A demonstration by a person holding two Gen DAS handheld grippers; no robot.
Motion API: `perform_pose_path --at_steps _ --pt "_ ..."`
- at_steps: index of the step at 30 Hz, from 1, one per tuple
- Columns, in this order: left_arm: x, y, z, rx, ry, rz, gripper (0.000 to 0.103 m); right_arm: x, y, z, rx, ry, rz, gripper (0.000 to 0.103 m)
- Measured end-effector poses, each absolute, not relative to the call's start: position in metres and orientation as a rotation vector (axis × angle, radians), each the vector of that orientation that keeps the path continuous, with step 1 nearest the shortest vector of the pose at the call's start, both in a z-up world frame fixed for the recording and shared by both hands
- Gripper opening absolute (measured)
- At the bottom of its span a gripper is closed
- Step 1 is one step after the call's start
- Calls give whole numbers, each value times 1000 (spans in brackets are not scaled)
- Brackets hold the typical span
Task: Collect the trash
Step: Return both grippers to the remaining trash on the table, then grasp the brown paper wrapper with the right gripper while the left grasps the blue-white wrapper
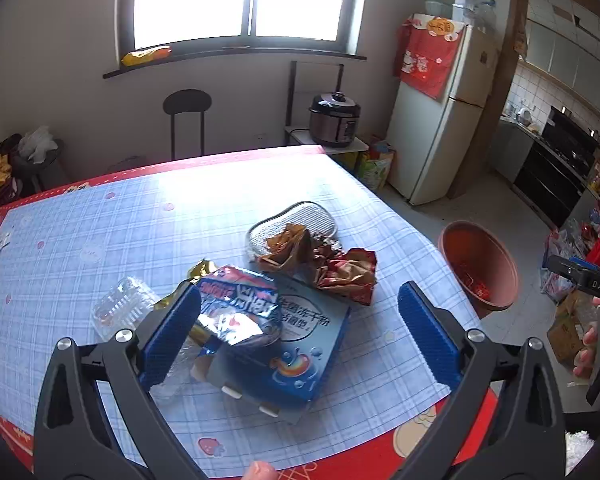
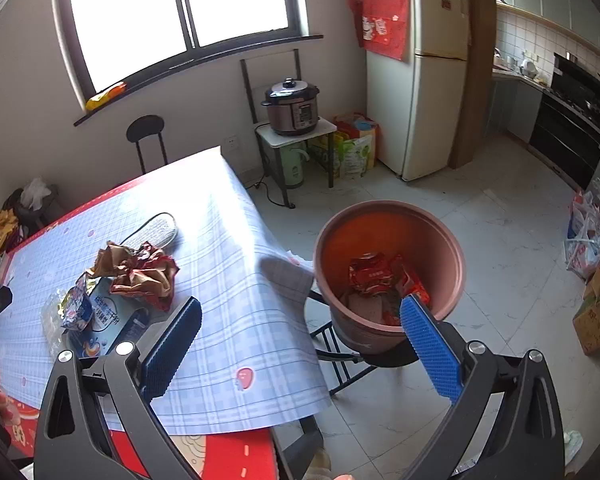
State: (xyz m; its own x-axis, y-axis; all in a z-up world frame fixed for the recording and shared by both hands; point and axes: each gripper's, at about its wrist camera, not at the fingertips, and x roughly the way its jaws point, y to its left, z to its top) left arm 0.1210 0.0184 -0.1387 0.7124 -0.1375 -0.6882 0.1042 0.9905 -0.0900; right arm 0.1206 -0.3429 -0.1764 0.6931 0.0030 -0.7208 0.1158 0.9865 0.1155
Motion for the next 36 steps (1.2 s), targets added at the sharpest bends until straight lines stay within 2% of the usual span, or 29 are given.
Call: perform_pose_path --at_steps 7,13,20,34,35,36 --pt "97 85 -152 -166 743 -26 97 144 -265 -180 53 800 79 98" --pt "82 136 -162 -279 782 40 97 180 -199 -189 -23 882 222 98" --pt "72 182 -184 -383 855 130 97 237 -145 -225 -23 937 308 98" --pt "70 213 -205 -449 905 194 97 309 -107 -301 -78 1103 251 98" --pt "72 212 -206 -447 908 190 97 312 -108 -305 -75 1115 246 97" --pt "73 211 -206 -442 911 185 97 313 -109 -309 -68 1126 245 91"
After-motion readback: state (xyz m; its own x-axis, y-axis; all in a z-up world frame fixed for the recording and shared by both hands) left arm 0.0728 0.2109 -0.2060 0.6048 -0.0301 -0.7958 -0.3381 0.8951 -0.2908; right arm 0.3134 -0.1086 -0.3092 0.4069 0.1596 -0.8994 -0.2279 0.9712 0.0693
